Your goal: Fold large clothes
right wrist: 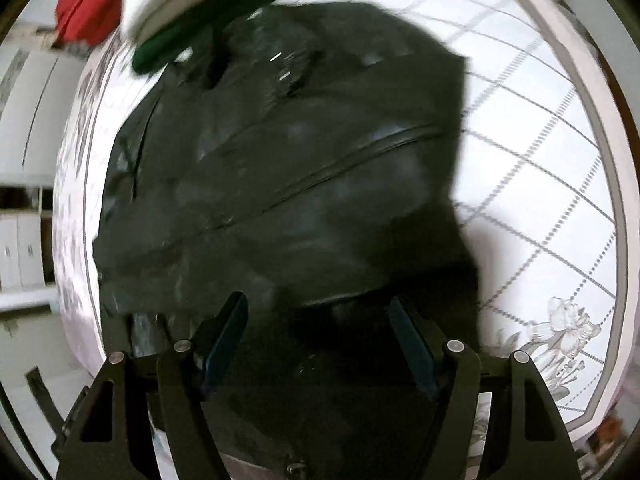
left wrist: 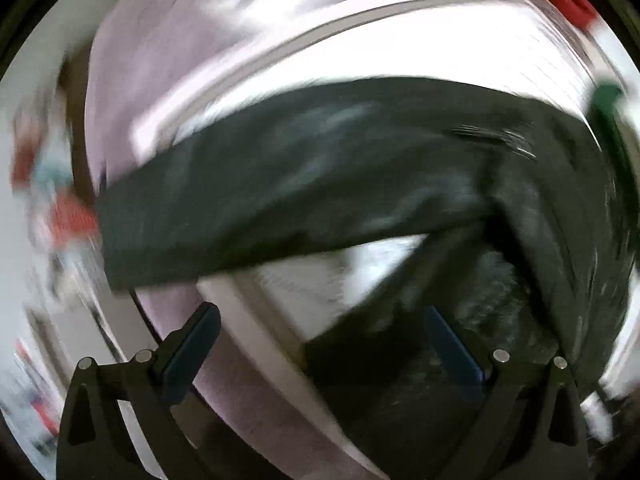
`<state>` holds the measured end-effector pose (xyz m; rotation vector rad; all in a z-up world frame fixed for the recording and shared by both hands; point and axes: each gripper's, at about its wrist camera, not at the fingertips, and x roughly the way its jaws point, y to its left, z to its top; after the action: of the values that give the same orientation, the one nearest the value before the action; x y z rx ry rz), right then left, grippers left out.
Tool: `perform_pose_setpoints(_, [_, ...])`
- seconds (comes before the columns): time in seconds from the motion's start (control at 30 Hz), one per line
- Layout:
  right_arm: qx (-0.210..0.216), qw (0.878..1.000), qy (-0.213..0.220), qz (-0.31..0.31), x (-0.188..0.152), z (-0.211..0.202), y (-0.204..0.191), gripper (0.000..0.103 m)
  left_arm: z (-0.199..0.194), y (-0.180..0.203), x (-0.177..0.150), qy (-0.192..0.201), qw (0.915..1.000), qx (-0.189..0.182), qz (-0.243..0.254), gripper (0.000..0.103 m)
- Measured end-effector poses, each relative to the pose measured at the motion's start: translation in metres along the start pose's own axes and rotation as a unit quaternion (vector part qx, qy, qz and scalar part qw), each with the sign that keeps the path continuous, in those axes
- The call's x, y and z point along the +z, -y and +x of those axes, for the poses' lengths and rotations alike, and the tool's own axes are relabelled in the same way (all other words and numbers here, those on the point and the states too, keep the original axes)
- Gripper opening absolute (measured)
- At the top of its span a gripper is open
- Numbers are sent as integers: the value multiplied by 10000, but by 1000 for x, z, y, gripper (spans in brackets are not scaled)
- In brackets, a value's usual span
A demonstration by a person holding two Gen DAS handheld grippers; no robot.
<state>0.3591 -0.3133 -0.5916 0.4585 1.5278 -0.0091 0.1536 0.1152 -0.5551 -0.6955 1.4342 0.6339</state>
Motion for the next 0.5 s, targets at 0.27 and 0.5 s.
perform_pose_setpoints(0.27, [-199, 9969, -290, -705, -21, 39, -75, 75, 57, -119, 31, -32, 9631, -1466, -2256, 83])
perform_pose_setpoints(0.5, [-437, 9944, -390, -881, -40, 69, -127, 75, 50, -160, 53, 574, 9389, -1336, -3119, 18])
